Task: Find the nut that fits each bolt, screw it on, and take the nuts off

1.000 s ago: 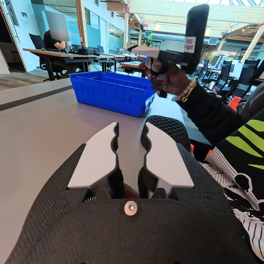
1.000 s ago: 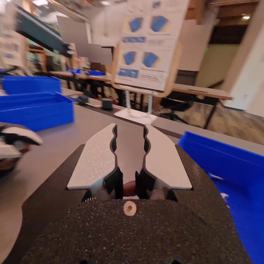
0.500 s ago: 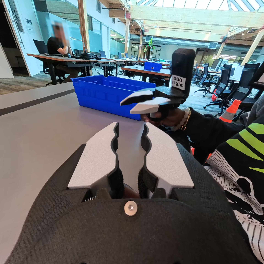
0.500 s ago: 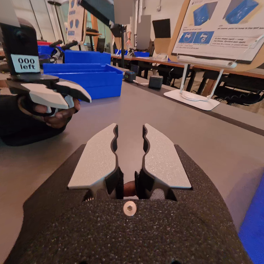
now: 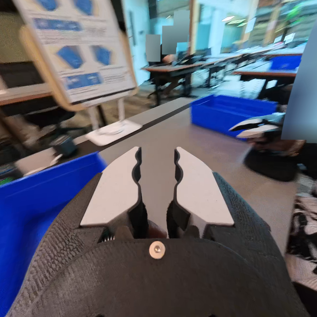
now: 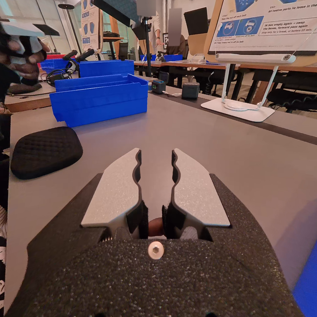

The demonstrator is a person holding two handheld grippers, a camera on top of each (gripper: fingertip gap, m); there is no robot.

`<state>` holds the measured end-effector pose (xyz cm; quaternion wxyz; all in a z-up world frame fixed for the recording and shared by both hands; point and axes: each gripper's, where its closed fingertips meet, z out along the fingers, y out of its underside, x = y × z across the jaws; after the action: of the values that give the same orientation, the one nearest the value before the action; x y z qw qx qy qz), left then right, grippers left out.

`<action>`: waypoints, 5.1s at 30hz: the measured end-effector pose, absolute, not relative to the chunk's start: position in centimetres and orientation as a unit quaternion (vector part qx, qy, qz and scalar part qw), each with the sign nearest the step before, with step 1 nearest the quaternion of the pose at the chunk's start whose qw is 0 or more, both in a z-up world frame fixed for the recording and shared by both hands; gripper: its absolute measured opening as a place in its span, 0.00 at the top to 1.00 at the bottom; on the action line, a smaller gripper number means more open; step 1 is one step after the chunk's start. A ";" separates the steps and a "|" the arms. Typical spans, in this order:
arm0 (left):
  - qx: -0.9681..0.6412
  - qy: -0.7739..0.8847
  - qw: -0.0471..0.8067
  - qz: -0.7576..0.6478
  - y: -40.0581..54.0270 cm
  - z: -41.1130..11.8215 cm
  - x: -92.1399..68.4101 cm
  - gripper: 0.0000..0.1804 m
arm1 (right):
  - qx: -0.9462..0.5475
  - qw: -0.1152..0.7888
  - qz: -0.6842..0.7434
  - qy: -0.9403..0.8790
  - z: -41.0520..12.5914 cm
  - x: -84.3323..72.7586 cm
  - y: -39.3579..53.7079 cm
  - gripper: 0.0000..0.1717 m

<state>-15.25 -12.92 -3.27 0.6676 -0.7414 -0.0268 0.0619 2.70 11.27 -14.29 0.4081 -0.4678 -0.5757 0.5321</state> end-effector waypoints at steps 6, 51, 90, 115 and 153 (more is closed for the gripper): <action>-0.870 -0.188 0.444 0.101 -19.6 -13.0 -25.4 0.79 | -0.462 0.408 0.536 -0.576 -14.1 2.8 11.2 0.80; -0.654 0.002 0.756 -0.008 -8.1 -1.8 -10.7 0.94 | -0.427 0.417 0.562 -0.573 -13.1 3.2 10.5 0.82; -0.703 0.129 0.686 -0.136 2.7 -13.2 2.5 0.85 | -0.312 0.304 0.688 -0.581 -10.5 1.3 0.6 0.94; -0.696 0.142 0.678 -0.188 2.2 -13.2 3.5 0.94 | -0.332 0.280 0.711 -0.553 -10.7 1.0 0.9 0.84; -0.689 0.129 0.675 -0.231 2.0 -13.0 3.7 0.94 | -0.309 0.297 0.722 -0.542 -10.0 1.5 0.7 0.78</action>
<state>3.66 1.96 -13.02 0.6753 -0.6887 0.1286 -0.2307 1.50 0.66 -10.02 0.2973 -0.3091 -0.5423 0.7225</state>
